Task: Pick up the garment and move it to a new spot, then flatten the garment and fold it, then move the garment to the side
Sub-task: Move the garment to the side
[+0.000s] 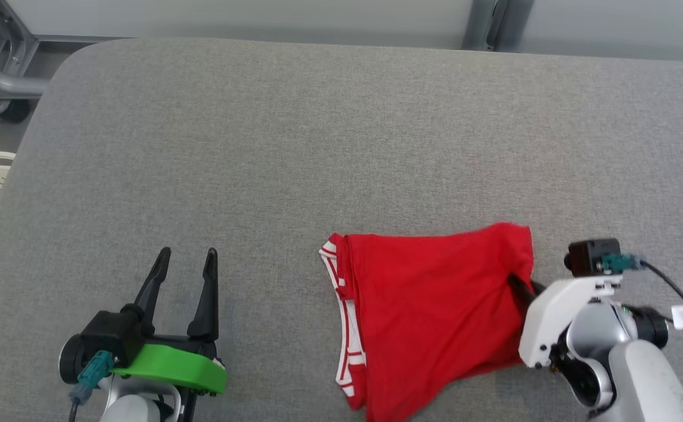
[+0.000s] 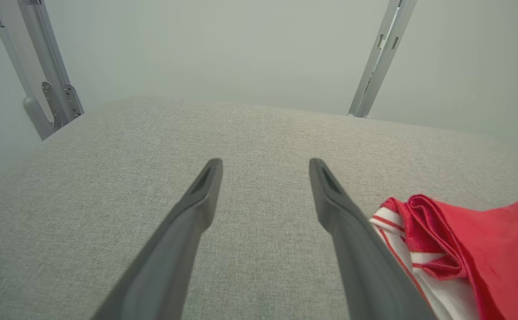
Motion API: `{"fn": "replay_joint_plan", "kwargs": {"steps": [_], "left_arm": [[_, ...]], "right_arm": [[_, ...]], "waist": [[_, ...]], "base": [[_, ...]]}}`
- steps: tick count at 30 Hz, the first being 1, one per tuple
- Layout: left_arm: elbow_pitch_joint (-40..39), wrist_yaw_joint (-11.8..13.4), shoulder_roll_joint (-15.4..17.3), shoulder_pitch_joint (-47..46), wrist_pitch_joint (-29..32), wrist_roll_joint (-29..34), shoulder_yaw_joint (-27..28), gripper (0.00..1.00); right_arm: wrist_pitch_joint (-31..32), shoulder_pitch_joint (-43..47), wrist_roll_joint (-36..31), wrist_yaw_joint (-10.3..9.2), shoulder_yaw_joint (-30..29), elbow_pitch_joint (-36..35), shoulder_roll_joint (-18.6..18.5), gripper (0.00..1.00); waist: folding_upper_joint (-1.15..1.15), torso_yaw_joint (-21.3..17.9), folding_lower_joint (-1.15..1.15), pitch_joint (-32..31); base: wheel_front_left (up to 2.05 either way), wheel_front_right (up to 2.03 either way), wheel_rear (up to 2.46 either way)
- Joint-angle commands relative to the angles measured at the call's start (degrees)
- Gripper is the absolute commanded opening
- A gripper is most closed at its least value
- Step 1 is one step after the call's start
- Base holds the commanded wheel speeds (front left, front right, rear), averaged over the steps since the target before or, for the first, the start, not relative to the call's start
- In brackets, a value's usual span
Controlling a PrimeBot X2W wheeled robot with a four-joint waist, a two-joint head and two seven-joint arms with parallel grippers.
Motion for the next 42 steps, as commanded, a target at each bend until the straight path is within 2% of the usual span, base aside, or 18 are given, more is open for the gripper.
{"fn": "replay_joint_plan", "kwargs": {"steps": [1, 4, 6, 13, 19, 30, 37, 42], "left_arm": [[-0.48, -0.12, -0.18, -1.36, -0.14, 0.55, 0.13, 1.0], [-1.14, -0.12, -0.33, -2.03, -0.14, 0.78, 0.45, 1.0], [-1.85, -0.12, -0.41, -2.67, -0.14, 1.16, 0.75, 1.0], [-4.51, -0.13, -0.32, -5.1, -0.14, 2.18, 0.84, 1.0], [-6.12, -0.12, 0.19, -7.81, -0.14, 3.01, -0.73, 1.0], [-7.68, -0.12, 2.07, -12.97, -0.14, 3.64, -4.45, 1.0], [-7.71, -0.12, 3.45, -15.59, -0.13, 3.74, -5.91, 1.0], [-8.19, -0.12, 4.7, -17.23, -0.13, 4.15, -6.53, 1.0]], "right_arm": [[0.82, -2.47, -2.19, -0.1, 0.19, -0.83, -0.25, 0.0], [3.35, -6.77, -6.89, -0.1, 1.47, -1.57, -0.57, 0.0], [4.82, -9.86, -8.39, -0.11, 3.17, -1.66, -2.14, 0.0], [8.44, -20.77, -6.83, -0.11, 9.8, -0.1, -10.12, 0.0], [10.24, -27.29, -5.84, -0.1, 11.82, 0.61, -16.0, 0.0], [12.0, -36.22, -4.27, -0.11, 9.29, -2.83, -27.0, 0.0], [9.98, -38.96, -3.53, -0.11, 9.11, -3.11, -34.06, 0.0], [7.58, -41.43, -5.29, -0.11, 8.03, -1.15, -37.21, 0.0]], "waist": [[0.0, -0.93, 0.0, 0.64], [0.0, -2.12, 0.0, 1.69], [0.0, -3.09, 0.0, 2.6], [0.0, -8.04, 0.0, 6.71], [0.0, -11.87, 0.0, 9.74], [0.0, -20.52, 0.0, 16.3], [0.0, -22.15, 0.0, 19.64], [0.0, -22.35, 0.0, 22.19]], "base": [[0.0, 0.0, 0.0], [0.0, 0.0, 0.0], [0.0, 0.0, 0.0], [0.0, 0.0, 0.0], [0.0, 0.0, 0.0], [0.0, 0.0, 0.0], [0.0, 0.0, 0.0], [0.0, 0.0, 0.0]]}}
